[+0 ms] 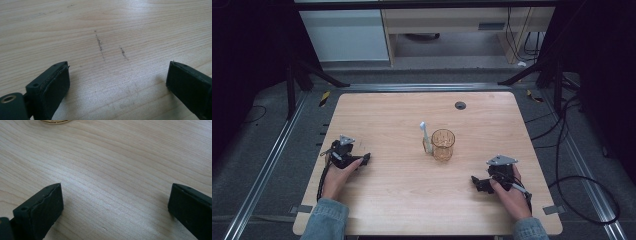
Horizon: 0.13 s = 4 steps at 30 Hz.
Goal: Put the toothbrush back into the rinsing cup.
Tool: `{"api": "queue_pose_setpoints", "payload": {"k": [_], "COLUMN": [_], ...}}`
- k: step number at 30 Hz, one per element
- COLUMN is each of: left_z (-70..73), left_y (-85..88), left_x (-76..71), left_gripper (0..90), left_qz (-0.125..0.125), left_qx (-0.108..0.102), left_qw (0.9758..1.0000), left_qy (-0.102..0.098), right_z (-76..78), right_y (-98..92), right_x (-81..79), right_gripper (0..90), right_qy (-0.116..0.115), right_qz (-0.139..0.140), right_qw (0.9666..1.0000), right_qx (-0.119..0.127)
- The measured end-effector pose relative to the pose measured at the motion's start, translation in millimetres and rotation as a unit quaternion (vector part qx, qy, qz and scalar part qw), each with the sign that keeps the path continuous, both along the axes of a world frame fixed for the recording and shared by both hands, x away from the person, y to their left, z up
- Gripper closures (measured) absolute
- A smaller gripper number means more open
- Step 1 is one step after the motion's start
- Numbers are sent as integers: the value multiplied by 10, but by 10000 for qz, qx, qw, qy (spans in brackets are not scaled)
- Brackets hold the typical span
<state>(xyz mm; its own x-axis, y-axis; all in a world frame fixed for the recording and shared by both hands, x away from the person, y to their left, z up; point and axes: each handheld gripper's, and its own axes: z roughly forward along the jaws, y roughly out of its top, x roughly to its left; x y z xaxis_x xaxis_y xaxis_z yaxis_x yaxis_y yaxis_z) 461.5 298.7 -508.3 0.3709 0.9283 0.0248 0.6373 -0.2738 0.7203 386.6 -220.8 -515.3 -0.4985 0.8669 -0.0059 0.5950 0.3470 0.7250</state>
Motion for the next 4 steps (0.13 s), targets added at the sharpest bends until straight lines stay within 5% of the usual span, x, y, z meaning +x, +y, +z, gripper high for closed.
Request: {"api": "queue_pose_setpoints", "payload": {"k": [4], "left_z": [-3], "left_y": [-1], "left_x": [3], "left_gripper": [34], "left_qz": [23], "left_qx": [-6], "left_qw": [10000], "left_qy": [-1], "right_z": [0], "right_y": [0], "right_x": [0], "right_gripper": [4], "right_qy": [-1], "right_qz": [1], "right_qw": [10000], "right_qx": [1]}}
